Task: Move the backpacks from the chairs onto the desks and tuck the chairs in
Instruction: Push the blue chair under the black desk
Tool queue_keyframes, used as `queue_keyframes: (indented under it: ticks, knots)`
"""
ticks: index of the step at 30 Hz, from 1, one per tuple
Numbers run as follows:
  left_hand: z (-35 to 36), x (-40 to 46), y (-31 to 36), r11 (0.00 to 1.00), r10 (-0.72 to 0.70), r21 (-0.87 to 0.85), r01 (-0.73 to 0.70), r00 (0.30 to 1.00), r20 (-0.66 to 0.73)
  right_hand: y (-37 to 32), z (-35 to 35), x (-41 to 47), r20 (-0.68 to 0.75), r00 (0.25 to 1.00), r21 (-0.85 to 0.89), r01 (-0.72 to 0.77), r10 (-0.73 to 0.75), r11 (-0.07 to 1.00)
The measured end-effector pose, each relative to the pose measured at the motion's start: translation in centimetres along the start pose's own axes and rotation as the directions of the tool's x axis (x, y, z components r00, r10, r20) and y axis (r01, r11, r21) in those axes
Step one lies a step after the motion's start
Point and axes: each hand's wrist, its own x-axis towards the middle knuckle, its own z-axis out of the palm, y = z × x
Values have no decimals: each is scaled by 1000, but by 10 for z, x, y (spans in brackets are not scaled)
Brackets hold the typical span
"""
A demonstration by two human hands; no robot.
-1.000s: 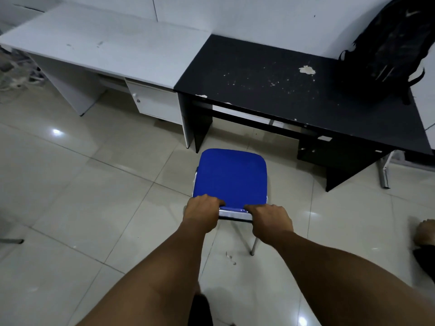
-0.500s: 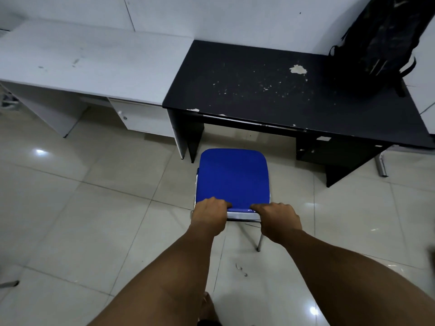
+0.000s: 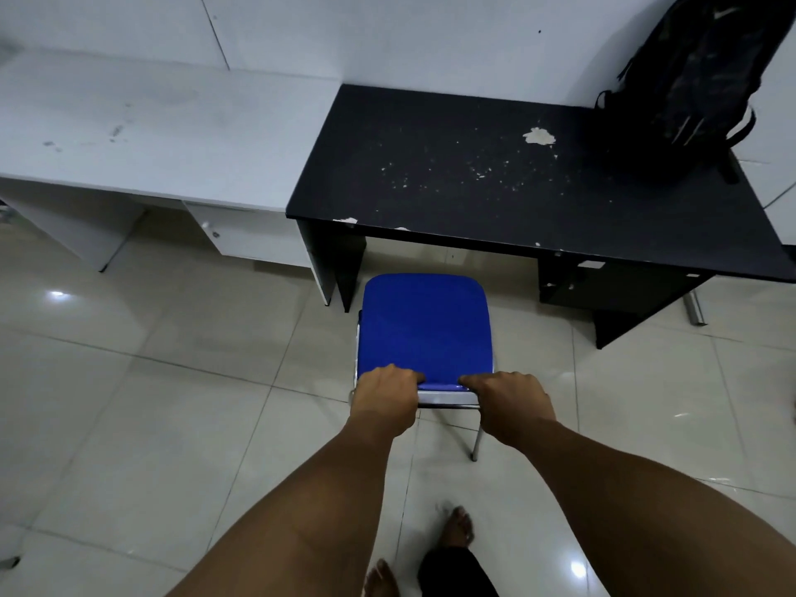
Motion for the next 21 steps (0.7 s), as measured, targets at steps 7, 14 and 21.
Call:
queue_keyframes:
  ticks: [7, 14, 21]
  knots:
    - [-13, 39, -11, 1000, -9, -23, 9, 1000, -16, 14, -14, 39, 5, 1000, -2, -4, 4, 1000]
    - [-32, 88, -28, 1000, -20, -18, 20, 1000, -16, 30, -32, 87, -21, 1000, -18, 7, -8, 1000]
    - [-53, 141, -42, 999, -20, -37, 19, 1000, -13, 51, -53, 136, -6, 1000, 32, 11, -11, 999]
